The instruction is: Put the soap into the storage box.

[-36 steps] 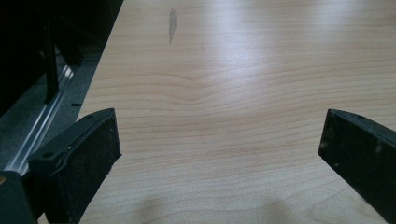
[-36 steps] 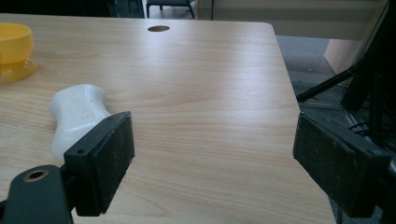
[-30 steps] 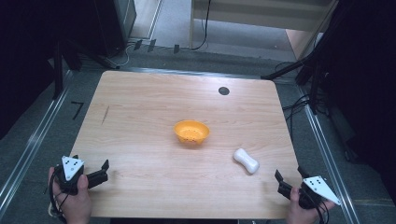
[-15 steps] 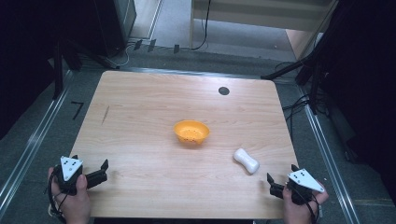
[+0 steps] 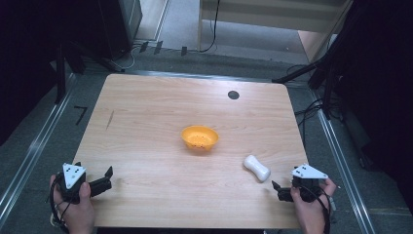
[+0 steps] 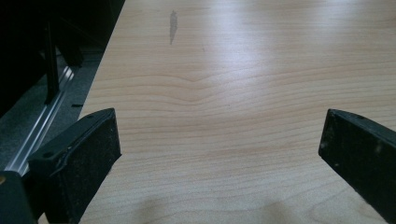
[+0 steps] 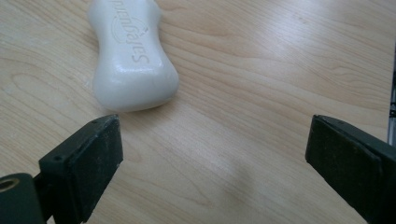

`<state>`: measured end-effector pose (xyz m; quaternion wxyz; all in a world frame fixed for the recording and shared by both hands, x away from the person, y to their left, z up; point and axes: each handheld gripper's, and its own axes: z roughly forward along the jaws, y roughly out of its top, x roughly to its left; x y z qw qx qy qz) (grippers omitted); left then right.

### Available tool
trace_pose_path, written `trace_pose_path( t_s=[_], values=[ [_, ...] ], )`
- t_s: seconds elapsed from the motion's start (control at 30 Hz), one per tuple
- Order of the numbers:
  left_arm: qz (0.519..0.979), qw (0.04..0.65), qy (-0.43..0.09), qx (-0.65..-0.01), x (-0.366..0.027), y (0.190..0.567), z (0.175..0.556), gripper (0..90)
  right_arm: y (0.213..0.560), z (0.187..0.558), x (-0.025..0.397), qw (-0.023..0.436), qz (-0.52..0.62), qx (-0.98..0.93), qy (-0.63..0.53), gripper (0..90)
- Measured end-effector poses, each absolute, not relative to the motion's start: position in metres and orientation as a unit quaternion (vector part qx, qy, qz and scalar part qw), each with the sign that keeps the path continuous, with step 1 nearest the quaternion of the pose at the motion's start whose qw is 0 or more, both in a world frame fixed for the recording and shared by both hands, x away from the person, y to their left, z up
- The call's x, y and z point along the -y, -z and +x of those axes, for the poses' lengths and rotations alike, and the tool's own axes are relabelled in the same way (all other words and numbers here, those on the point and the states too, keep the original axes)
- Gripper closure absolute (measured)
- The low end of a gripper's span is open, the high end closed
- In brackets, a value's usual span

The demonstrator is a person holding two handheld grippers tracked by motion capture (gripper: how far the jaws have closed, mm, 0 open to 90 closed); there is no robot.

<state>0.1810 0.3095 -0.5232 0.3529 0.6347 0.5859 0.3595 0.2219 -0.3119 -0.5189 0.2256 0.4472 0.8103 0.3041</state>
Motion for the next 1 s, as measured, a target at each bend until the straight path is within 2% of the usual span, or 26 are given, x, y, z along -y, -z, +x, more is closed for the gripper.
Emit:
trace_pose_path(
  t_s=[0.67,1.0],
  values=[
    [0.630,0.357,-0.358,-0.589,-0.311,0.523,0.181,0.0,0.501,0.259,0.278,0.159,0.400,-0.868,-0.247,7.6],
    [0.631,0.357,-0.357,-0.589,-0.311,0.523,0.181,0.0,0.497,0.275,0.267,0.140,0.382,-0.884,-0.232,13.6]
  ],
)
